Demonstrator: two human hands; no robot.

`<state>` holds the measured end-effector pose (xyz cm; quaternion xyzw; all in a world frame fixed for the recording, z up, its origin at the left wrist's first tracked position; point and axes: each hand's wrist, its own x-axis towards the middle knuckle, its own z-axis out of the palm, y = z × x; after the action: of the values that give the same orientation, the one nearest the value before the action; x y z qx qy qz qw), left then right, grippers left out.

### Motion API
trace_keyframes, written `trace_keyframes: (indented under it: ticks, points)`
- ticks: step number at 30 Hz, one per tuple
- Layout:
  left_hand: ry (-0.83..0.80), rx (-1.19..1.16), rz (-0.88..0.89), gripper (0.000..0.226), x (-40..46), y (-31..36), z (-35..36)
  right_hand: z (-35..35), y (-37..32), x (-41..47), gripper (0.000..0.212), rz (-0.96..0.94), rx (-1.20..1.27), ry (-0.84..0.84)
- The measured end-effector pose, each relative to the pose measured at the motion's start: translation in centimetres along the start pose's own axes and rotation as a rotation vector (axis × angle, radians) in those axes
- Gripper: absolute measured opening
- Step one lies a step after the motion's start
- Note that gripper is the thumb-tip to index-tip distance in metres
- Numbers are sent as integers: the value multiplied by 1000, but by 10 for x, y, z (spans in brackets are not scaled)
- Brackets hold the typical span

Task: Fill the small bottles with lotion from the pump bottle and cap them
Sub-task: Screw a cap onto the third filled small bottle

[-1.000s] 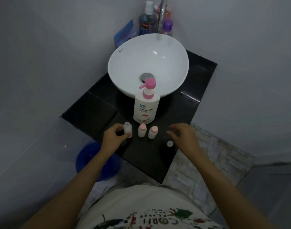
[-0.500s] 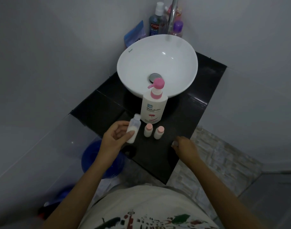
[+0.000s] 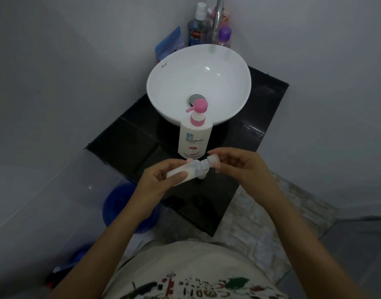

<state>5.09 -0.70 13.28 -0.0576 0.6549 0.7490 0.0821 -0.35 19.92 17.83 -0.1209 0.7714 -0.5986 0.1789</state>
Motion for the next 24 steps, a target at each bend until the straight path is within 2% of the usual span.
trace_keyframes:
  ticks: [5,15,17,20,24]
  points:
    - [-18,19,-13,36,3,-1,4,-6,3,-7,30,-40,-2,-33]
    - [-29,38,-59,38,4,5,8,-14,0,-11,30,-165,-244,-49]
    - [-22,43,-64,40,4,6,7,-13,-1,-11,29,-127,-219,-49]
    - [-31,43,-58,38,1,7,5,-8,-4,-11,15,-15,-197,-24]
    - [-38,48,-44,36,-1,10,6,4,-4,-11,47,53,-319,68]
